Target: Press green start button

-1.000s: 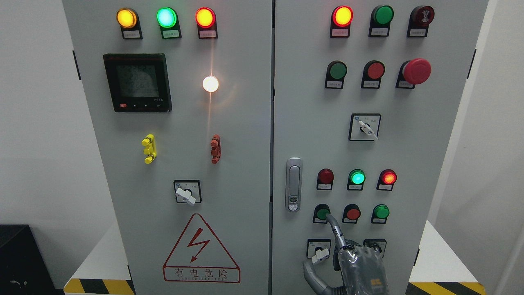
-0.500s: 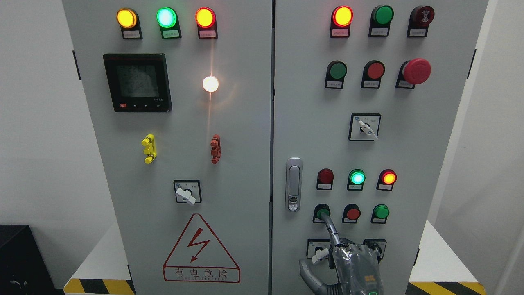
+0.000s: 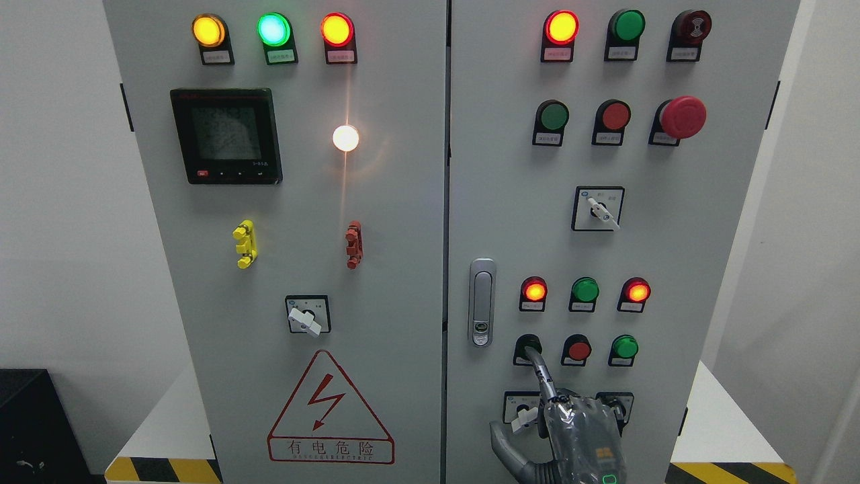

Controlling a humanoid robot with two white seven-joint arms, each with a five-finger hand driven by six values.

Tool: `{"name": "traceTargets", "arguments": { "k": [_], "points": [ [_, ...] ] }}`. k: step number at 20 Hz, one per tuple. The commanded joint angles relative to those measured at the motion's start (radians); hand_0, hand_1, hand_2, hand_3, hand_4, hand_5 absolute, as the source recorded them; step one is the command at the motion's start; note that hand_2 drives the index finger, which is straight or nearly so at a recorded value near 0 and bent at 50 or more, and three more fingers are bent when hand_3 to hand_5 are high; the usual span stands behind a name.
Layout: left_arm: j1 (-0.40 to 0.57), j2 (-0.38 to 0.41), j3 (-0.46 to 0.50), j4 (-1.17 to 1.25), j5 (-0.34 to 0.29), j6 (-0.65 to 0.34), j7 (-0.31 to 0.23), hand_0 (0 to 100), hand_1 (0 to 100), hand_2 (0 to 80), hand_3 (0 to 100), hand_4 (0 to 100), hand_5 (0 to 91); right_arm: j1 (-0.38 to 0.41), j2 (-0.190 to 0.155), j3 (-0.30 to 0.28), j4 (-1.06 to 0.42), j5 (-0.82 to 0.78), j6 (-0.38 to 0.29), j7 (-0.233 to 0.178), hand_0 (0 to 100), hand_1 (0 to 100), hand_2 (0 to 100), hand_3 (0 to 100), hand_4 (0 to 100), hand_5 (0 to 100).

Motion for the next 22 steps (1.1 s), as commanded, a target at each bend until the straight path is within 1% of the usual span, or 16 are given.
{"name": "traceTargets", "arguments": {
  "k": [1,7,11,20,22],
  "points": [
    [-0.023,0.0,0.0,-0.028,0.0,0.0,-0.001,12,56,0.0,0,0,0.0,-0.006,0.001,-0.004,0.019,0.0,0.002,0.003,33,32,0,95,86,98],
    [-0.023,0.0,0.0,-0.028,0.0,0.0,-0.001,12,56,0.0,0,0,0.0,-0.006,0.001,-0.002,-0.003,-0.013,-0.007,0.004,34,32,0,95,86,98],
    [-0.023,0.0,0.0,-0.028,0.0,0.0,-0.001,12,56,0.0,0,0,0.0,0.003,0.003,-0.004,-0.038,-0.018,-0.012,0.004,39,34,2,95,86,97],
    [-0.023,0.0,0.0,-0.028,0.0,0.0,-0.001,12,56,0.0,0,0,0.0,0.051,0.005,-0.004,-0.102,-0.019,-0.026,0.004,43,37,6,96,86,96],
    [-0.023,0.0,0.0,-0.028,0.0,0.0,-0.001,12,56,0.0,0,0,0.0,0.061,0.003,-0.004,-0.122,-0.05,-0.032,0.004,44,37,6,96,86,96]
  ]
}}
